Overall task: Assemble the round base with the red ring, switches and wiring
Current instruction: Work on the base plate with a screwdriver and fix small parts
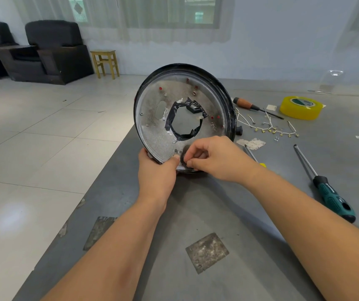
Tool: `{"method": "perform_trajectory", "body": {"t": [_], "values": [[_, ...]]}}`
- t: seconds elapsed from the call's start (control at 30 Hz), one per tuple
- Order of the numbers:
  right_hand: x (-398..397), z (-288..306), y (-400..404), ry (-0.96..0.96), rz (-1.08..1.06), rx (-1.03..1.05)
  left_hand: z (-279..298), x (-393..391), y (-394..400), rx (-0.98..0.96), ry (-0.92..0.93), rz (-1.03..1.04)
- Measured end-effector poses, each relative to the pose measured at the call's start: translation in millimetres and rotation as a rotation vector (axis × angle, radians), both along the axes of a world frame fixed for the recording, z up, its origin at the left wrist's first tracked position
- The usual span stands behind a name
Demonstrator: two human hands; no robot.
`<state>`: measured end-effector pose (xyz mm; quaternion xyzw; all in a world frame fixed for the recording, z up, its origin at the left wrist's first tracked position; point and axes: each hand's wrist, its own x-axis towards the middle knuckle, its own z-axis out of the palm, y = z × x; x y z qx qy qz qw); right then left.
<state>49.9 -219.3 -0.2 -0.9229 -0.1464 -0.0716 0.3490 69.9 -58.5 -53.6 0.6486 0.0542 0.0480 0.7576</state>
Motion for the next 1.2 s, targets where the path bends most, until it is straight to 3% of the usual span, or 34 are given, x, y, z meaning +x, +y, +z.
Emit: {"method": "perform_trajectory", "body": {"t": [1.2], "values": [[4,-10,9,-0.073,-0.145,-0.061,-4,0,-3,0.041,-0.005,0.017]]}}
